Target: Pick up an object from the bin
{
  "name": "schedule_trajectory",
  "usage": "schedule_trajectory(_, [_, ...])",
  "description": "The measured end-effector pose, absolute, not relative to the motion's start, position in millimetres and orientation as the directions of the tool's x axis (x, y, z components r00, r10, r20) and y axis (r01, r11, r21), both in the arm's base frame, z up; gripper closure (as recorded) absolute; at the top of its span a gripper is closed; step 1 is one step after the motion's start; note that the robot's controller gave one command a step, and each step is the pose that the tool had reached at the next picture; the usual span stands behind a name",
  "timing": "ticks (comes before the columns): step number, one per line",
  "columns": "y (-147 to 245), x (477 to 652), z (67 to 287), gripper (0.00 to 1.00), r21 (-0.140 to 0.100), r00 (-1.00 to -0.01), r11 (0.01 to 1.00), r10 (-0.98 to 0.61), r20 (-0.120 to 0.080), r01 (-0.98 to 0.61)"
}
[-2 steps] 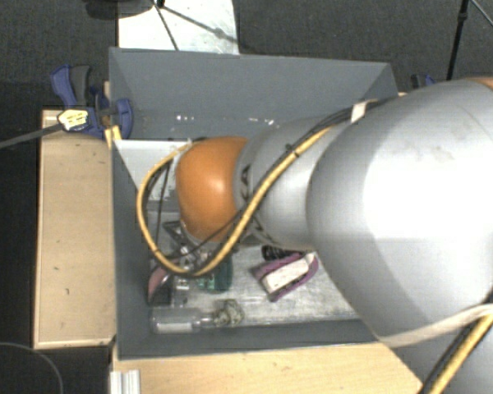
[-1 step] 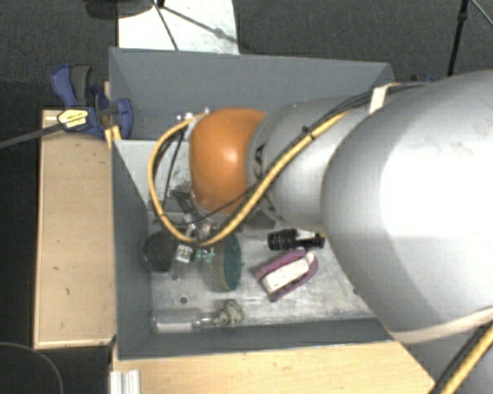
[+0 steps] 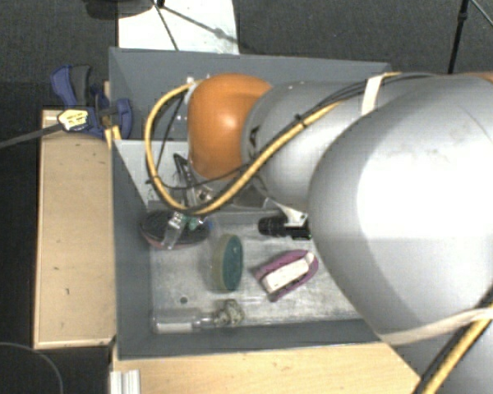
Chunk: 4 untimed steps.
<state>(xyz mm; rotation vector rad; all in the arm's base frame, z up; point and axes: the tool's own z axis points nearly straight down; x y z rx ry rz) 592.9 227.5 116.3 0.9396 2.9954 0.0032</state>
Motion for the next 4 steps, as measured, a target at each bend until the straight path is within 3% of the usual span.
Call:
schedule_trajectory(1, [234,571.4,70,0.00,0.002,-0.747,0.747,0.665,-0.001,0.665])
schedule_trajectory(2, [234,572.1,71,0.00,0.003,-0.748,0.748,0.664,-0.002,0.664])
schedule_trajectory(3, [234,573.0,72,1.00,0.004,-0.748,0.748,0.664,-0.003,0.664])
schedule_trajectory(4, [233,573.7,86,1.00,0.002,-0.749,0.749,0.663,-0.002,0.663])
